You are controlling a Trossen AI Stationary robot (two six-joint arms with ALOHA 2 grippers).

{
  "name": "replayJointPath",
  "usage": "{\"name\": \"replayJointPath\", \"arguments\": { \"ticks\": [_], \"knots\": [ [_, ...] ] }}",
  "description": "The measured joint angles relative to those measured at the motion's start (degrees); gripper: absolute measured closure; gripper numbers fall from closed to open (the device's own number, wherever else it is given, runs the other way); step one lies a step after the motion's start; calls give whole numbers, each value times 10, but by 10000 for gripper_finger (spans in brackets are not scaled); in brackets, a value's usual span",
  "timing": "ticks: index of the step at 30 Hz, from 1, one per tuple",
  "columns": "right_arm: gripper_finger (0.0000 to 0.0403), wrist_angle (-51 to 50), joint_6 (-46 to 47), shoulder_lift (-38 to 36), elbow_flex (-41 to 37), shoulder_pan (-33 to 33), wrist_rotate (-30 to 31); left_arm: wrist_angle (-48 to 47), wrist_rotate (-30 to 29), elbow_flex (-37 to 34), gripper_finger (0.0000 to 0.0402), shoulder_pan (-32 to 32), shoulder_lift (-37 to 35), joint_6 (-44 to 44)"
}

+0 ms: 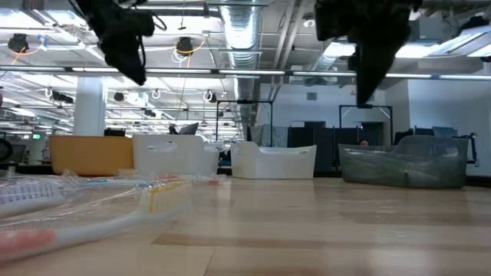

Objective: Pick & Place Toothbrushes
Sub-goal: Put the purple toothbrush into the left white bin

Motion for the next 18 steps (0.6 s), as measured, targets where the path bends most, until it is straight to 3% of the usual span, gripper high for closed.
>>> {"name": "replayJointPath", "arguments": {
  "ticks": [6, 13, 18],
  "knots": [
    [221, -60, 228, 0, -4, 15, -13, 200, 81, -114, 229, -47, -110, 0],
    [221, -181, 355, 0, -4, 48, -21, 368, 176, -247, 229, -109, -172, -33],
    [221, -210, 427, 0, -11, 96, -21, 498, 193, -322, 231, -153, -174, -34]
  ]
}}
